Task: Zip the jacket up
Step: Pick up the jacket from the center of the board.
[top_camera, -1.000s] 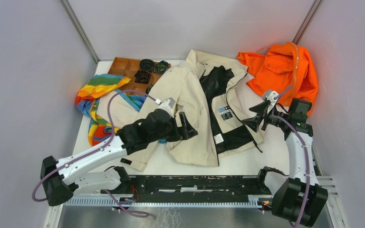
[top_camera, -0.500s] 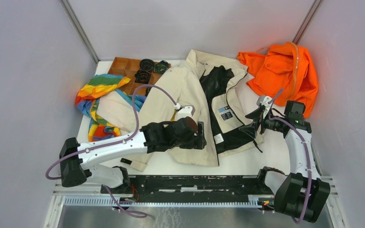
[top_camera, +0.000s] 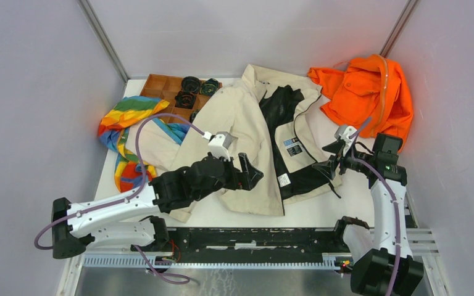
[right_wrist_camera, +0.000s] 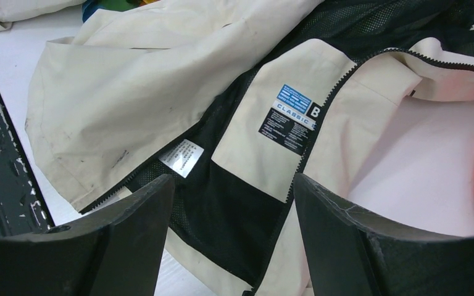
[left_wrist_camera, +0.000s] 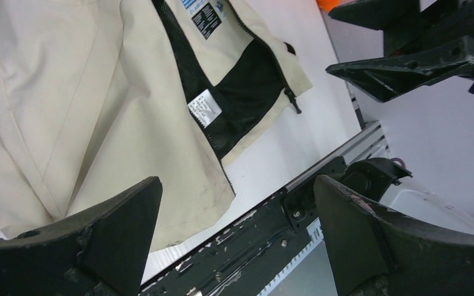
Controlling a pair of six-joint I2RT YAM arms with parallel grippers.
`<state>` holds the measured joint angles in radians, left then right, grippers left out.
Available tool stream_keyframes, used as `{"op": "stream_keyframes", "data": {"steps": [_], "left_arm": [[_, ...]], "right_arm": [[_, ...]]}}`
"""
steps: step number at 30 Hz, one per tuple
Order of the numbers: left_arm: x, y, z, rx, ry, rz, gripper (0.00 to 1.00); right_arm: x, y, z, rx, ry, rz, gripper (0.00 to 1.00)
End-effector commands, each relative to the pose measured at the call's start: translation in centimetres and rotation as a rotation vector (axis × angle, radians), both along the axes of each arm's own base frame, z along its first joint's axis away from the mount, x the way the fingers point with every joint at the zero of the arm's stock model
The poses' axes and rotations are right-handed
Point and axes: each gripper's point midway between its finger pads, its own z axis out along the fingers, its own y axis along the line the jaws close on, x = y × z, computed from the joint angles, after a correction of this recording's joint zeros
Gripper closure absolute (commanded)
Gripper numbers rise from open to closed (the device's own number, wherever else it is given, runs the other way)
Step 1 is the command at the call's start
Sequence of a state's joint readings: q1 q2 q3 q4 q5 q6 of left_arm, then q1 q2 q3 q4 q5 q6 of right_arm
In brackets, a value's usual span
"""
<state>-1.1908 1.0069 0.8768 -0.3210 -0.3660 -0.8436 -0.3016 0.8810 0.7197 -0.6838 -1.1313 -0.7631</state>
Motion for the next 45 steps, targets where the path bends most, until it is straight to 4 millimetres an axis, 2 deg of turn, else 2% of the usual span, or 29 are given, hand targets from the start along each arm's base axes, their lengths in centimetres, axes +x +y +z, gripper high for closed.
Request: {"op": "stream_keyframes", "data": {"steps": [1, 6, 10, 18, 23, 29, 35, 39, 42, 45], "left_arm": [[1.0, -0.1, 2.6, -0.086, -0.069, 0.034, 0.00], [1.4, -0.6, 2.8, -0.126, -0.038, 0.069, 0.01], [1.6, -0.9, 2.8, -0.115, 0.006, 0.092, 0.02], [0.6, -1.8, 0.1, 0.007, 0.180, 0.101, 0.06], [0.5, -1.4, -0.8, 0.063, 0.182, 0.098, 0.06], [2.0, -1.8, 1.6, 0.156, 0.066, 0.077, 0.06], [3.4, -1.7, 2.8, 0.299, -0.035, 0.046, 0.03], [3.2, -1.8, 3.8, 0.223, -0.086, 0.009, 0.00], [2.8, -1.6, 4.6, 0.072, -0.091, 0.021, 0.00], [2.3, -0.7, 3.9, -0.016, -0.086, 0.034, 0.00]], "right_arm": [[0.6, 0.1, 0.7, 0.021, -0.003, 0.003, 0.23], [1.3, 0.1, 1.5, 0.037, -0.002, 0.017, 0.23], [1.3, 0.0, 1.2, 0.029, 0.007, 0.015, 0.24], [0.4, 0.5, 0.7, 0.050, 0.010, 0.039, 0.24], [0.7, 0.2, 0.9, 0.017, 0.003, 0.044, 0.24], [1.3, -0.2, 1.2, -0.005, 0.003, 0.050, 0.24], [1.6, 0.1, 1.2, 0.016, 0.005, 0.045, 0.24], [1.4, 0.3, 1.7, 0.011, -0.017, 0.053, 0.24], [1.2, 0.3, 2.0, -0.002, -0.032, 0.056, 0.23], [1.0, 0.3, 1.8, -0.012, -0.024, 0.058, 0.23]]}}
